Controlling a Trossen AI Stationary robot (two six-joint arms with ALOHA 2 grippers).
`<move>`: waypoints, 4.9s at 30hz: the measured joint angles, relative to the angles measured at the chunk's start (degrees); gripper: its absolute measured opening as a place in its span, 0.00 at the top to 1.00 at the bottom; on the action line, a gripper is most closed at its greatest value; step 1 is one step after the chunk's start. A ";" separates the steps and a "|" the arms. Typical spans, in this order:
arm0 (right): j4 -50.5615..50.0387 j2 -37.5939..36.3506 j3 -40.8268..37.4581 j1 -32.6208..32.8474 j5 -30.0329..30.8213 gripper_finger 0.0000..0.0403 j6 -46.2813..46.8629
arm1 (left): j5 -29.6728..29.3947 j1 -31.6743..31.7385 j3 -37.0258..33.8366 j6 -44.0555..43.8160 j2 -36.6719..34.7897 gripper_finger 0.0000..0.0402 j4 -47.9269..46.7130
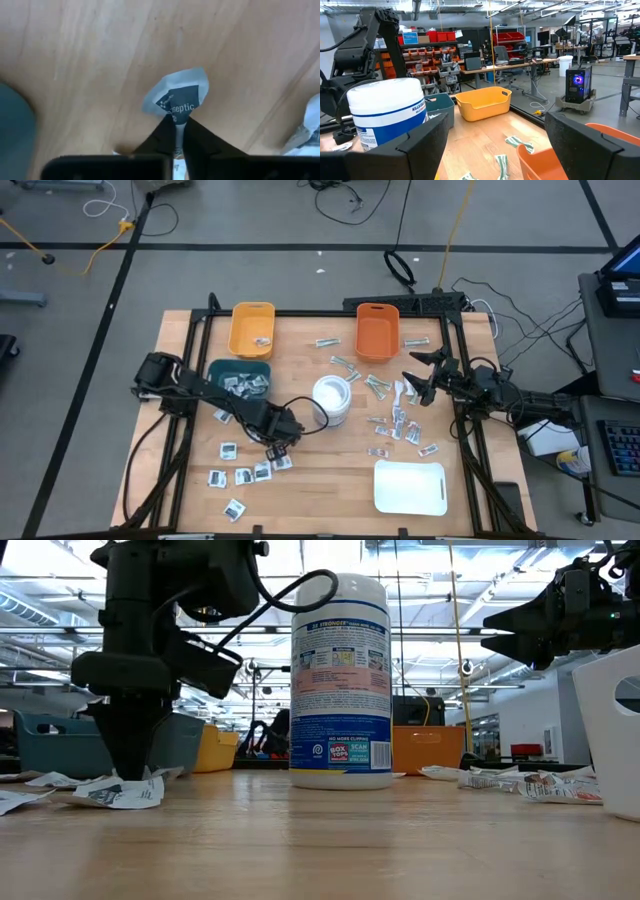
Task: Pick & Place First Aid Supplies
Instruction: Put the black pad into the yellow bin
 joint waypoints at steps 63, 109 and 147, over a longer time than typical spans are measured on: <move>0.00 0.00 0.00 -0.01 0.00 0.19 0.00 | -1.60 64.95 9.97 30.01 -4.71 0.99 -16.22; 0.00 0.00 -0.01 0.00 0.00 0.20 0.00 | -2.22 51.08 5.09 -13.93 -21.41 0.21 -24.09; 0.00 -0.02 0.00 -0.01 0.00 0.20 0.00 | 0.98 -6.64 -16.00 -72.82 -30.36 0.17 -24.67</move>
